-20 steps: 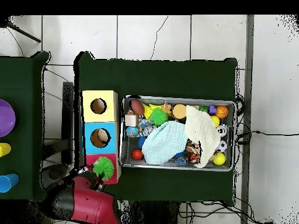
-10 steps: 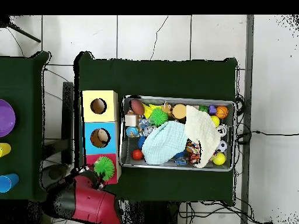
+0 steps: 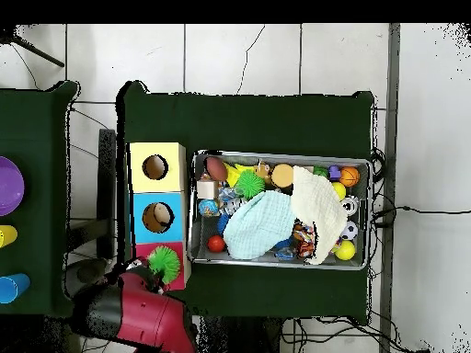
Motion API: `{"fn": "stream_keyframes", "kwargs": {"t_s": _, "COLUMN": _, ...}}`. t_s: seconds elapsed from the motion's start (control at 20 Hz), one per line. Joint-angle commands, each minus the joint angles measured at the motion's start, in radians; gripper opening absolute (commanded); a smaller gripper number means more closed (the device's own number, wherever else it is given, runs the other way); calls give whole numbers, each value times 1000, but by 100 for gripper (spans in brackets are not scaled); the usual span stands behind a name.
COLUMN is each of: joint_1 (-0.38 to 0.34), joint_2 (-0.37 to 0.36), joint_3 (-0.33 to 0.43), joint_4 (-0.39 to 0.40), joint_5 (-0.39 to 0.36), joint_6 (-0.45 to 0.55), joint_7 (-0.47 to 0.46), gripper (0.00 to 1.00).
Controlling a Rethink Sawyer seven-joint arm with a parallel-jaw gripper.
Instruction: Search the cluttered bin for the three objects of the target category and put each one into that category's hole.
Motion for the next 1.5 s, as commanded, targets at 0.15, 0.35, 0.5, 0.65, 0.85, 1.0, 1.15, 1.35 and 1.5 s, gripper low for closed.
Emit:
{"fn": "stream_keyframes", "kwargs": {"t_s": 0.15, "joint_1": 13, "joint_2": 93, "joint_3": -67, "joint_4": -123, "joint_5": -41, "joint_6": 85, "joint_7": 165, "gripper": 0}}
{"fn": "stream_keyframes", "kwargs": {"t_s": 0.35, "joint_1": 13, "joint_2": 88, "joint_3": -57, "joint_4": -109, "joint_5": -33, "joint_6": 57, "joint_7": 158, "gripper": 0}}
{"fn": "stream_keyframes", "kwargs": {"t_s": 0.5, "joint_1": 24, "joint_2": 85, "joint_3": -56, "joint_4": -96, "joint_5": -27, "joint_6": 39, "joint_7": 164, "gripper": 0}}
{"fn": "stream_keyframes", "kwargs": {"t_s": 0.65, "joint_1": 28, "joint_2": 64, "joint_3": -38, "joint_4": -60, "joint_5": 2, "joint_6": 24, "joint_7": 191, "gripper": 0}}
{"fn": "stream_keyframes", "kwargs": {"t_s": 0.85, "joint_1": 140, "joint_2": -16, "joint_3": -123, "joint_4": -77, "joint_5": -7, "joint_6": 167, "joint_7": 271, "gripper": 0}}
{"fn": "stream_keyframes", "kwargs": {"t_s": 1.0, "joint_1": 209, "joint_2": -81, "joint_3": -186, "joint_4": -108, "joint_5": -18, "joint_6": 309, "joint_7": 327, "gripper": 0}}
{"fn": "stream_keyframes", "kwargs": {"t_s": 1.15, "joint_1": 252, "joint_2": -116, "joint_3": -217, "joint_4": -121, "joint_5": -12, "joint_6": 388, "joint_7": 362, "gripper": 0}}
{"fn": "stream_keyframes", "kwargs": {"t_s": 1.35, "joint_1": 331, "joint_2": -127, "joint_3": -280, "joint_4": -141, "joint_5": -16, "joint_6": 456, "joint_7": 418, "gripper": 0}}
{"fn": "stream_keyframes", "kwargs": {"t_s": 1.5, "joint_1": 378, "joint_2": -138, "joint_3": -312, "joint_4": -131, "joint_5": -17, "joint_6": 473, "joint_7": 439, "gripper": 0}}
